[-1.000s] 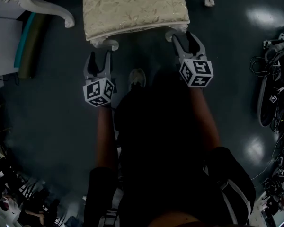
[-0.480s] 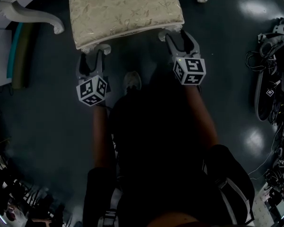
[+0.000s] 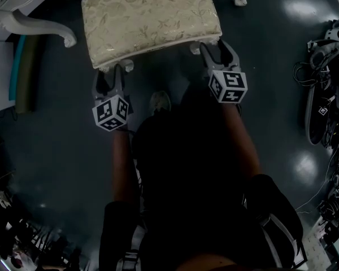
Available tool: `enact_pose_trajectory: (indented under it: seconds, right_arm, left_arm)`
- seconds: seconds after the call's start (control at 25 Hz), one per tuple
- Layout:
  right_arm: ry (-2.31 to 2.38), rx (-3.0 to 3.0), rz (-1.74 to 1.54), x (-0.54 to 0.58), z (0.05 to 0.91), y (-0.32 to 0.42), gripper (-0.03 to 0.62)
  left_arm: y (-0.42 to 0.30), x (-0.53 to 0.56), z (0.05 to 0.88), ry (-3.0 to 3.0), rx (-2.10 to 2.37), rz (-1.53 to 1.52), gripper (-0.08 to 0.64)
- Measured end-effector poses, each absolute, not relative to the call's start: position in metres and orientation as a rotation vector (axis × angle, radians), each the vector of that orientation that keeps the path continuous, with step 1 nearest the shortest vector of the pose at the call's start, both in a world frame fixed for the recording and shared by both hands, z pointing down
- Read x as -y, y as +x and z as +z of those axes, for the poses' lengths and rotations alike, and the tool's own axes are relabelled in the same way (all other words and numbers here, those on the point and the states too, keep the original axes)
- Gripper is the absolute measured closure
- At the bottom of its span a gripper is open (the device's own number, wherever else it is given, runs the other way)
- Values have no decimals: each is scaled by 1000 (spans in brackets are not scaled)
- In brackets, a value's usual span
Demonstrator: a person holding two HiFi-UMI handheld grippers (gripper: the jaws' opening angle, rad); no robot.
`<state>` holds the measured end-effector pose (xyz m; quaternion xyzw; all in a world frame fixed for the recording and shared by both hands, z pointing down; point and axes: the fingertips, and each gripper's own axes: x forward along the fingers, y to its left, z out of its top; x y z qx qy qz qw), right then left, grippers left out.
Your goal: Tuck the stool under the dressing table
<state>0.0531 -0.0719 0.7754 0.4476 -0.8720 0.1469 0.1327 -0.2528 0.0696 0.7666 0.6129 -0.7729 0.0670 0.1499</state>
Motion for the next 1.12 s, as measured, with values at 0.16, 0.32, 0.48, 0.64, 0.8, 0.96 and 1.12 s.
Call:
enact_pose_trajectory:
  seconds: [0.16,0.32,0.48,0.64,0.8,0.96,1.12]
  right_arm:
    - [1306,2540,427,73,775,53,353]
    - [1299,2537,424,75,778,54,357]
    - [1300,2539,425,75,783,53,360]
    - [1310,2547,418,90,780,44,364]
    - [1329,2548,439,121,776,23,365]
    - [1336,2547,439,137,776,11,367]
    - [1331,2553,444,150,778,0,367]
  left_arm:
    - [-254,-70,767,1785,2225,201,322]
    - [-254,-70,770,1792,2224,189,327]
    - [-256,-68,775,1794,2227,179,327]
    - [-268,-48,774,1806,2221,156,327]
    - [-291,-13,768,1819,2203,163,327]
    - [-304,5,768,1829,2197,159,328]
    - [-316,20,769,1842,2197,153,328]
